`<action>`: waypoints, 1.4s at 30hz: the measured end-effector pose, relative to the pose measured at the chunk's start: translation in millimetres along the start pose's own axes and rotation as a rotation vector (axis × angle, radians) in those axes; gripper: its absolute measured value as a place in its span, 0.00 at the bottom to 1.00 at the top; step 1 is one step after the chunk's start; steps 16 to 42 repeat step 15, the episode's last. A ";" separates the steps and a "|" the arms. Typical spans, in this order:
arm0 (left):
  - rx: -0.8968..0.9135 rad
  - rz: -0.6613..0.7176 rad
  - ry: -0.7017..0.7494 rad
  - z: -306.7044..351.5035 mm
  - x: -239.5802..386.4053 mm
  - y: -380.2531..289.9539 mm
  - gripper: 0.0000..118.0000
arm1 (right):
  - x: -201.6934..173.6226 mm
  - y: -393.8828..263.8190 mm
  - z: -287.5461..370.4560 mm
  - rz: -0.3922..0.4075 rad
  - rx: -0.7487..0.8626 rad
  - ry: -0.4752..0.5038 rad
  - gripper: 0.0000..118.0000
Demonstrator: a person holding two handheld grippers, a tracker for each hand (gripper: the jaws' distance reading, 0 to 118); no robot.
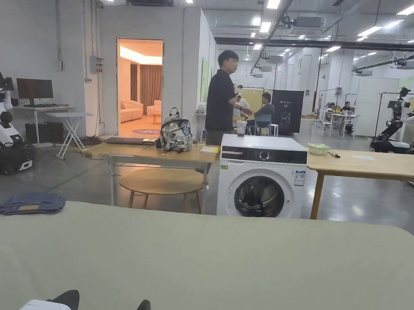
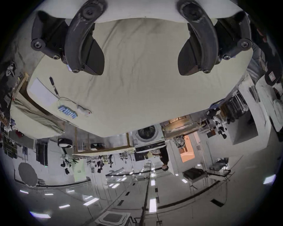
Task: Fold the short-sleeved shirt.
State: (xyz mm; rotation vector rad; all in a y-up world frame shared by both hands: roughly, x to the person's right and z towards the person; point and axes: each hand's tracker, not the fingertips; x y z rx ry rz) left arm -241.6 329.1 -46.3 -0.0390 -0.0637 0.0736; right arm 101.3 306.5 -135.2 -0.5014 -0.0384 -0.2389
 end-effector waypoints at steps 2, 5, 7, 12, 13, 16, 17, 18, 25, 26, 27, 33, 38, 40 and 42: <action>0.000 -0.001 -0.004 0.9 -0.1 -0.5 0.81 | 0.5 -7.1 -0.5 0.011 0.046 0.023 0.85; 0.001 -0.004 -0.009 0.8 0.8 -1.7 0.81 | -4.5 -6.1 5.3 0.015 0.054 0.018 0.85; -0.005 -0.006 -0.008 0.5 -0.1 -2.3 0.81 | -6.6 -5.4 5.4 0.017 0.035 0.017 0.85; -0.011 0.000 -0.001 -0.7 -2.2 -4.8 0.81 | -11.3 -11.4 12.5 0.034 0.090 0.018 0.85; -0.012 0.000 0.000 -0.8 -2.7 -5.1 0.81 | -12.1 -13.6 12.7 0.043 0.095 0.020 0.85; -0.012 0.005 0.010 -1.5 -3.6 -5.7 0.81 | -15.3 -15.0 13.6 0.069 0.104 0.024 0.85; -0.012 0.005 0.010 -1.5 -3.6 -5.7 0.81 | -15.3 -15.0 13.6 0.069 0.104 0.024 0.85; -0.012 0.005 0.010 -1.5 -3.6 -5.7 0.81 | -15.3 -15.0 13.6 0.069 0.104 0.024 0.85; -0.012 0.005 0.010 -1.5 -3.6 -5.7 0.81 | -15.3 -15.0 13.6 0.069 0.104 0.024 0.85; -0.012 0.005 0.010 -1.5 -3.6 -5.7 0.81 | -15.3 -15.0 13.6 0.069 0.104 0.024 0.85; -0.012 0.005 0.010 -1.5 -3.6 -5.7 0.81 | -15.3 -15.0 13.6 0.069 0.104 0.024 0.85; -0.012 0.005 0.010 -1.5 -3.6 -5.7 0.81 | -15.3 -15.0 13.6 0.069 0.104 0.024 0.85; -0.012 0.005 0.010 -1.5 -3.6 -5.7 0.81 | -15.3 -15.0 13.6 0.069 0.104 0.024 0.85; -0.012 0.005 0.010 -1.5 -3.6 -5.7 0.81 | -15.3 -15.0 13.6 0.069 0.104 0.024 0.85; -0.012 0.005 0.010 -1.5 -3.6 -5.7 0.81 | -15.3 -15.0 13.6 0.069 0.104 0.024 0.85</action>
